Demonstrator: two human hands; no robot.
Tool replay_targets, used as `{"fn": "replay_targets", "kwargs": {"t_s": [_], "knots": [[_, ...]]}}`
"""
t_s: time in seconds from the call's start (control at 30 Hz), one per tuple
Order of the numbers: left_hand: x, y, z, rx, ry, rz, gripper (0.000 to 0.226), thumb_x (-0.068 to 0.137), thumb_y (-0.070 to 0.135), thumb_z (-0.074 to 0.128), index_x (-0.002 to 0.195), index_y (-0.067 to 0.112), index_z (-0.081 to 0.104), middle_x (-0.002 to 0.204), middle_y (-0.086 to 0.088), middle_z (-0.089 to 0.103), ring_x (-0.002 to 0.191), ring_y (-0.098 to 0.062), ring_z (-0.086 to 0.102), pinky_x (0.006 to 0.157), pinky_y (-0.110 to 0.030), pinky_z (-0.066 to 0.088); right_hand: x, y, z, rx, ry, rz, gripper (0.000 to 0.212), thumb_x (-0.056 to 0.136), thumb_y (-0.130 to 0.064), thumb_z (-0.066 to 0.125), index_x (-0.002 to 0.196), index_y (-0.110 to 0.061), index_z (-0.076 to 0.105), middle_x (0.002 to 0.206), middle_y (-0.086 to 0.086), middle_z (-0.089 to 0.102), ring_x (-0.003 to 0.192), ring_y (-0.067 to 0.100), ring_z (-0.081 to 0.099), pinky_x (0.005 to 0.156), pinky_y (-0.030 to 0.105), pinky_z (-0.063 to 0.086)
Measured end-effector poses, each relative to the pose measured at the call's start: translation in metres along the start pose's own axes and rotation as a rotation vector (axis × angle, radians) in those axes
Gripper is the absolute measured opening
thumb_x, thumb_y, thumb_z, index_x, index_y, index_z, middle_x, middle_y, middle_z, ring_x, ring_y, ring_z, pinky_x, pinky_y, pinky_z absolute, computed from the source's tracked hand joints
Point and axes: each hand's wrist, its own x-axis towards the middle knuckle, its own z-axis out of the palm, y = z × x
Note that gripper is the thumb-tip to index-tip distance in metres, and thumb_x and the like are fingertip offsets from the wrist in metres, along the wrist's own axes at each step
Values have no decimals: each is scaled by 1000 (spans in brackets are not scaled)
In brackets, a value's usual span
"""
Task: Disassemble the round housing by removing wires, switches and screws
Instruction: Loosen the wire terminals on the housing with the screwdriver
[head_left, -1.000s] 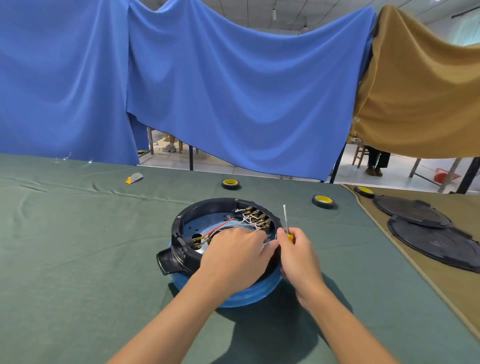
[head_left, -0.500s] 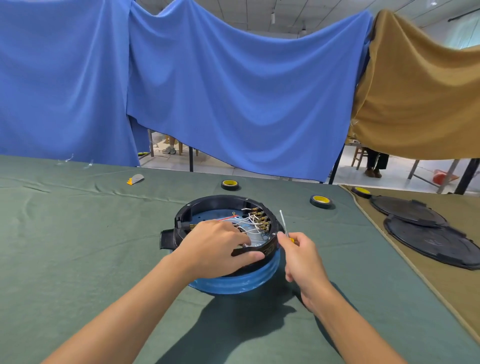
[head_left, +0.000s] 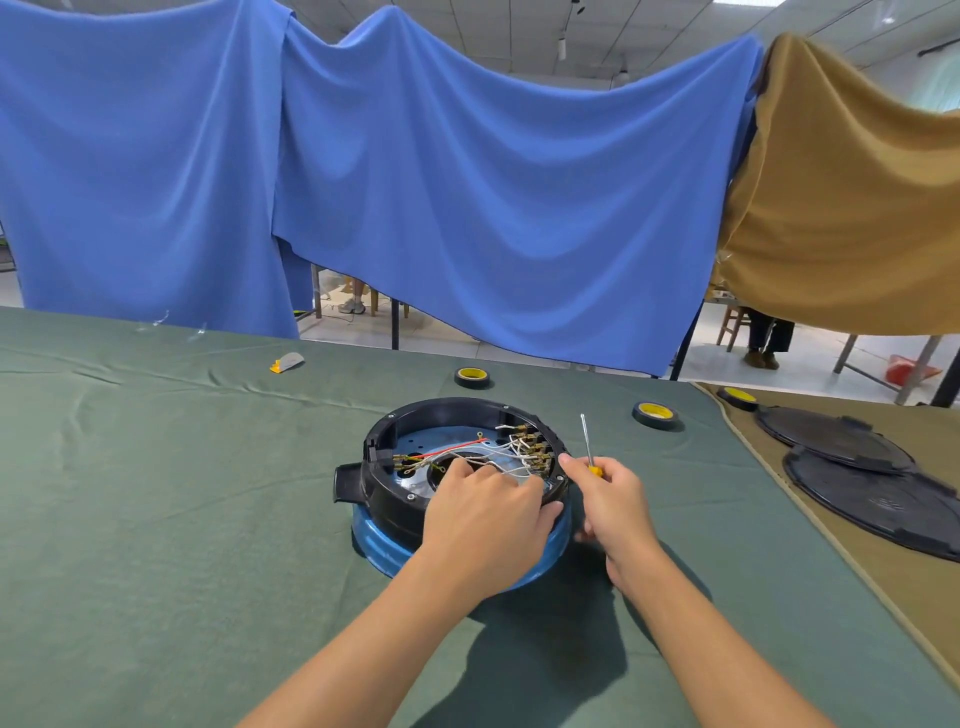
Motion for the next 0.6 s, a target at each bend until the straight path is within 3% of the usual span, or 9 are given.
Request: {"fn": "replay_targets", "kwargs": {"t_s": [0.17, 0.33, 0.43, 0.5, 0.53, 0.6], "knots": [[-12, -15, -7, -8, -24, 99, 45, 98, 48, 30, 77, 25, 61, 67, 5, 69, 67, -20, 64, 66, -32, 40, -7, 1, 0, 15, 8, 1, 20, 85, -37, 68, 86, -17, 63, 64, -2, 55, 60, 17, 50, 47, 24, 45], [-11, -13, -5, -62, -11, 80, 46, 100, 48, 24, 86, 24, 61, 81, 4, 70, 81, -22, 64, 75, -36, 39, -12, -4, -6, -21, -32, -17, 21, 86, -37, 67, 88, -16, 63, 64, -4, 55, 60, 15, 50, 49, 25, 45], [-9, -7, -5, -28, -34, 51, 45, 102, 45, 25, 90, 21, 61, 88, 0, 71, 89, -25, 62, 83, -38, 36, -12, -12, -18, -193, -45, -112, 20, 95, -34, 55, 92, -16, 64, 61, -2, 51, 55, 15, 47, 44, 23, 42], [-6, -2, -3, -22, -39, 46, 44, 104, 43, 26, 92, 19, 61, 90, -2, 70, 89, -28, 61, 83, -38, 34, -12, -18, -32, -365, -36, -199, 27, 99, -30, 45, 96, -12, 65, 65, 9, 56, 50, 14, 47, 41, 21, 39], [-4, 2, -2, -21, -39, 42, 44, 104, 41, 26, 93, 17, 61, 90, -4, 70, 89, -29, 60, 82, -38, 34, -13, -22, -39, -429, -42, -239, 28, 99, -28, 44, 98, -9, 65, 73, 14, 61, 48, 12, 46, 42, 24, 40], [1, 14, -2, -25, -52, 19, 42, 105, 38, 27, 95, 14, 60, 93, -7, 69, 91, -31, 60, 81, -38, 31, -15, -30, -52, -508, -66, -321, 24, 97, -26, 49, 100, -11, 68, 78, 7, 66, 47, 5, 46, 55, 30, 47]]}}
